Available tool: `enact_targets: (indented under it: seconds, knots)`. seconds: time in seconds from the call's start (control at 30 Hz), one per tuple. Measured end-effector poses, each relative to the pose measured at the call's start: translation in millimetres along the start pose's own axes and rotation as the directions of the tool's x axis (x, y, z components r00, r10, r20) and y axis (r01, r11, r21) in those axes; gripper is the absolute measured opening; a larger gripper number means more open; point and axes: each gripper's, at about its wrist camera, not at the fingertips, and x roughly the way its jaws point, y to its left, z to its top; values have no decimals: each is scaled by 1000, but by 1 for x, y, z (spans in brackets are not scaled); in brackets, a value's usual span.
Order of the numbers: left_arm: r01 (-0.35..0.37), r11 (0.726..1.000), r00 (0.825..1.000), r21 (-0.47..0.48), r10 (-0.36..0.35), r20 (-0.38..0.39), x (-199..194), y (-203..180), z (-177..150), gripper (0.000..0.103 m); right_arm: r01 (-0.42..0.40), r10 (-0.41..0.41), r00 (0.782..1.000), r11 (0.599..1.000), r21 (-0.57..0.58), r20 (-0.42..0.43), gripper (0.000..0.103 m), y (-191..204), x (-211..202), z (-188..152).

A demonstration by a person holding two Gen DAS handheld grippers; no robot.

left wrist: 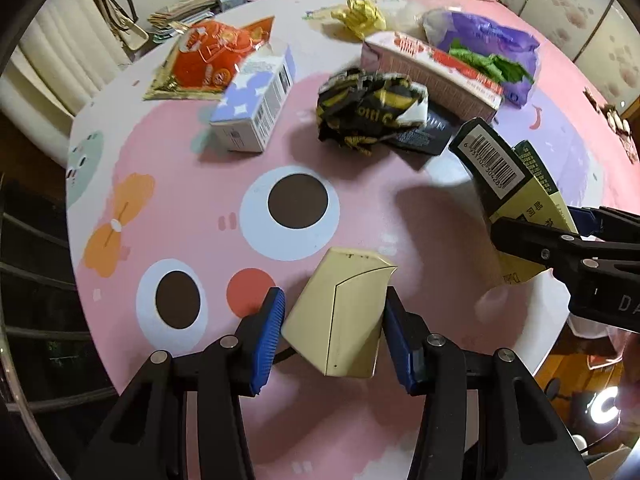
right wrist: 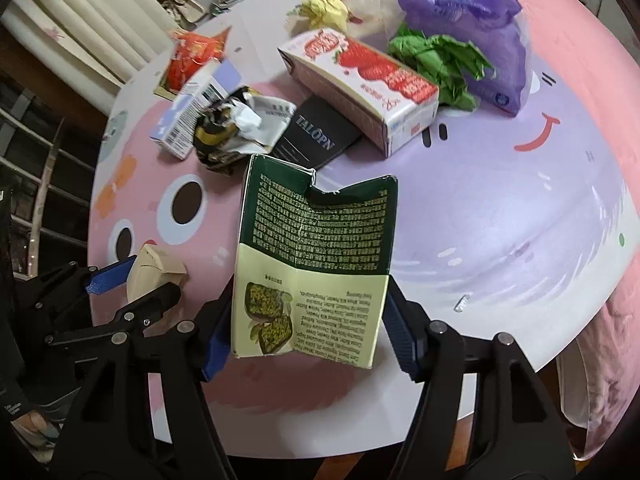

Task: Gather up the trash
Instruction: 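Grasp the green snack box with the right tool while the left tool grasps the beige box, then carry both boxes over the bin and open both tools to drop them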

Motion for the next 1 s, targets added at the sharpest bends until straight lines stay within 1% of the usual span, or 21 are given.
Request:
enact_targets:
  seconds: [0.2,0.3,0.43,0.53,0.6,0.7,0.77,0.8,0.83,0.93,1.0]
  knots:
    - [10,999,999,-53,-7,49,-34,-5,-2,48,-31,33,999,998,-46,39,62,-2,-30,1]
    - [7,997,996,-77,0,85,-54,-18,-7,48,-52,58,996,995,-84,62,62,-5,-50,-1]
    - [2,993,991,-121,14,130,-77,-46,-16,48,-79,95,991,985,-152,98,62,-20,-80,-10]
    - [-6,985,986,-172,34,161,-90,-77,-28,48,-103,126,987,973,-209,103,62,-38,-101,-22]
    - [-7,978,983,-210,45,178,-96,-105,-39,48,-115,143,984,964,-239,103,62,-53,-113,-31]
    - [-2,968,981,-252,50,185,-96,-142,-54,48,-135,165,982,953,-272,91,62,-86,-131,-52]
    - [5,959,982,-282,50,185,-94,-173,-67,48,-143,171,982,948,-285,77,62,-106,-137,-66]
    - [7,957,981,-290,49,185,-93,-182,-72,48,-150,176,982,943,-296,65,62,-120,-140,-75]
    - [12,952,982,-306,47,185,-91,-197,-79,48,-153,178,982,941,-303,56,62,-129,-141,-84]
    - [16,942,984,-336,46,175,-82,-226,-97,48,-163,173,985,939,-302,9,62,-162,-137,-109]
    - [6,938,989,-347,45,139,-72,-244,-110,48,-160,158,987,943,-291,-29,62,-182,-127,-126]
